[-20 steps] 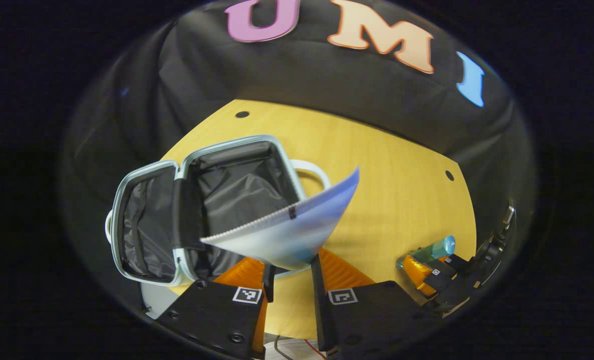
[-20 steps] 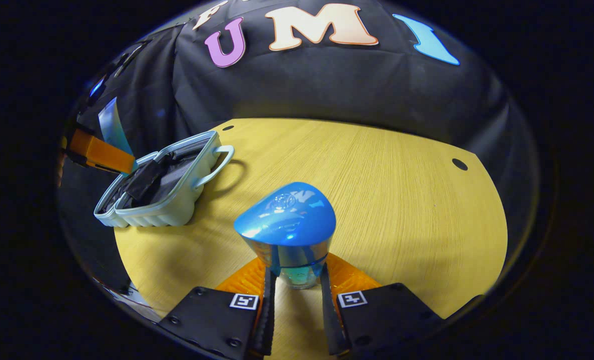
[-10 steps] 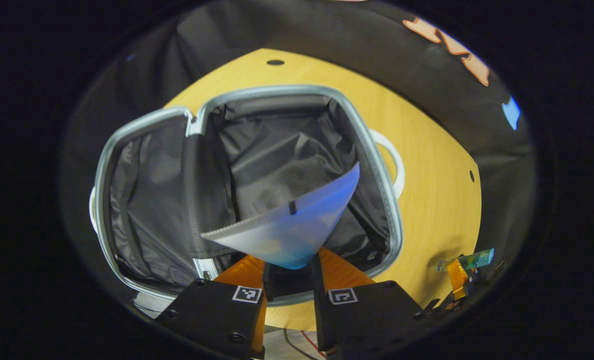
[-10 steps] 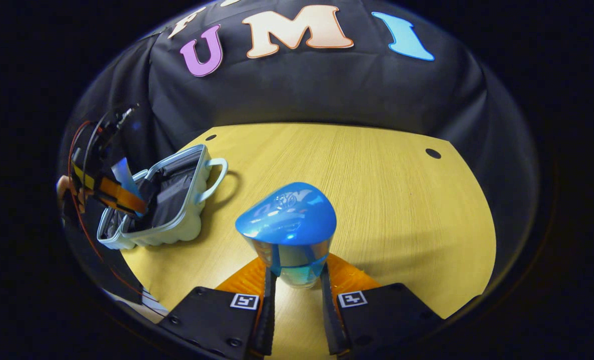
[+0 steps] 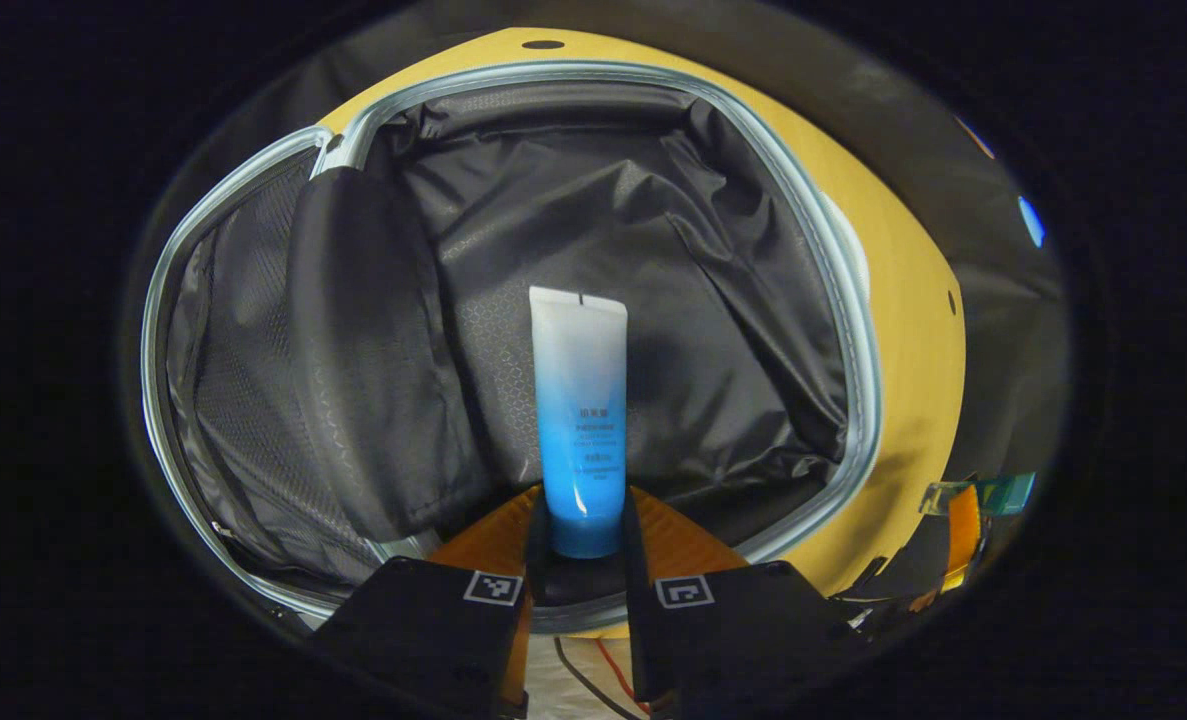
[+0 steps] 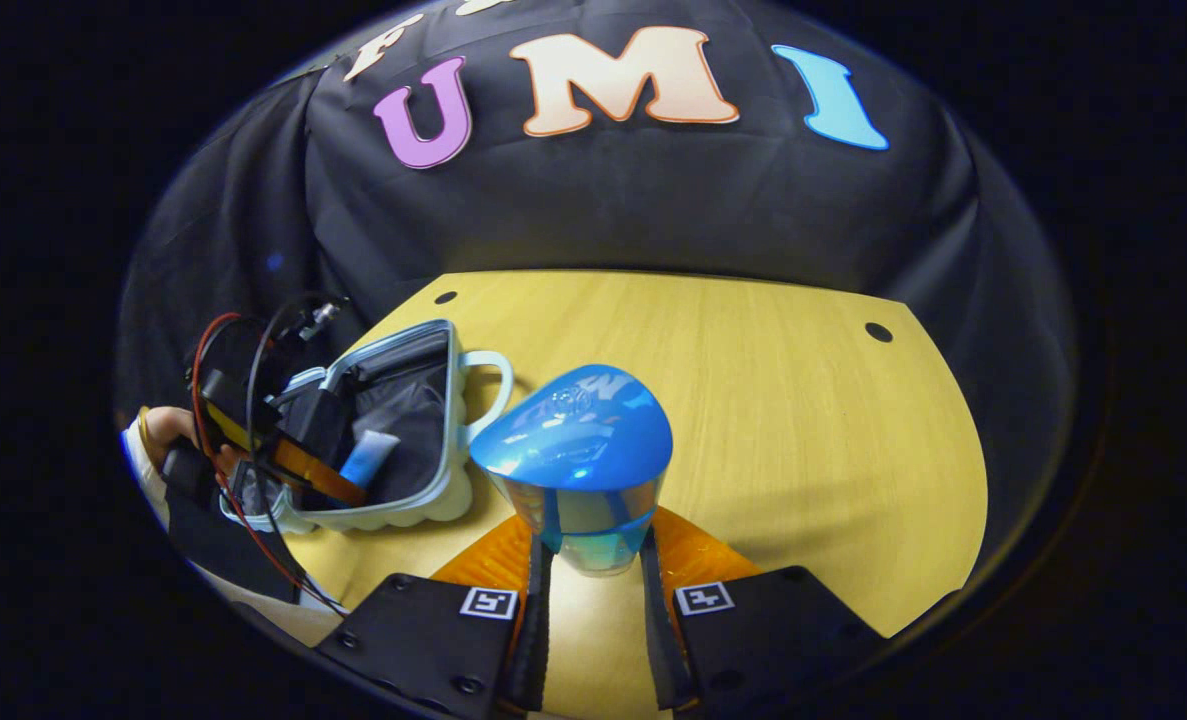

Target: First open the suitcase, pack the skin care products into it, and then close the suitcase.

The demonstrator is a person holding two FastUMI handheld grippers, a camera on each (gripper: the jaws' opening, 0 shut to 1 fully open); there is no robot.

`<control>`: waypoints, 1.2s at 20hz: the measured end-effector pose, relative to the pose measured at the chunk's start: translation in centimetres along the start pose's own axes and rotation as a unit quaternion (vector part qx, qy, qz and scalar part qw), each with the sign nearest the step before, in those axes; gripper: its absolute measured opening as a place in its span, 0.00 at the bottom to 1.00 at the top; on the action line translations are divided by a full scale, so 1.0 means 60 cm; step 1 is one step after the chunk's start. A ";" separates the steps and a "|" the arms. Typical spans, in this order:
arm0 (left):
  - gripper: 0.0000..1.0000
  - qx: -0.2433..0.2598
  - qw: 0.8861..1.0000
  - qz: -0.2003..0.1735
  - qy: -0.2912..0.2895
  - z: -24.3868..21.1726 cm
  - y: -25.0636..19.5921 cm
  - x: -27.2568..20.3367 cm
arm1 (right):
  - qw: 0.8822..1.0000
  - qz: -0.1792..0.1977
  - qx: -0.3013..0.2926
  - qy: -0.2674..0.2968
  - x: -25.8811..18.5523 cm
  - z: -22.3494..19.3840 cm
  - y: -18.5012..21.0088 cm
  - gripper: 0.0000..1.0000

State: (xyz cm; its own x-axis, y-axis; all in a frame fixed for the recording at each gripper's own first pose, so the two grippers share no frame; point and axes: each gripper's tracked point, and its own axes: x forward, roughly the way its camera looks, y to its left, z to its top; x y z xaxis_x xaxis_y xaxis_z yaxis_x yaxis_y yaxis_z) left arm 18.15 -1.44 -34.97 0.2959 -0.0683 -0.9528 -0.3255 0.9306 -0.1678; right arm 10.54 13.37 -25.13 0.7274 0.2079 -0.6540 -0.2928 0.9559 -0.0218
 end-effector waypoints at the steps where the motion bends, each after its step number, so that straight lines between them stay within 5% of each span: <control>1: 0.34 0.002 1.000 -0.004 -0.001 0.001 -0.003 -0.002 | 1.000 0.004 -0.006 0.001 0.001 0.000 0.015 0.43; 7: 0.40 0.004 1.000 -0.017 -0.010 -0.001 -0.011 -0.014 | 0.999 0.035 -0.031 0.008 0.025 0.020 0.103 0.43; 12: 0.91 0.002 0.999 -0.024 -0.043 0.001 -0.024 -0.062 | 0.996 0.061 -0.061 0.013 0.058 0.051 0.173 0.40; 13: 0.94 0.005 0.999 -0.015 -0.049 0.000 -0.017 -0.072 | 0.995 0.068 -0.066 0.014 0.069 0.056 0.189 0.40; 24: 0.97 -0.036 0.994 -0.018 -0.101 -0.053 0.044 -0.197 | 0.976 0.109 -0.138 0.131 0.182 -0.039 0.304 0.39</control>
State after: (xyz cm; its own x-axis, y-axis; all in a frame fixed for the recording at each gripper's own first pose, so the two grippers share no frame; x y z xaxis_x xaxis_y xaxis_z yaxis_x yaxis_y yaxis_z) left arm 10.92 0.68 -24.98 0.4793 -0.0202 -0.8774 -0.3735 0.9000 -0.2247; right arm 11.68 32.61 -34.42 0.4563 0.3054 -0.8358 -0.6053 0.7950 -0.0400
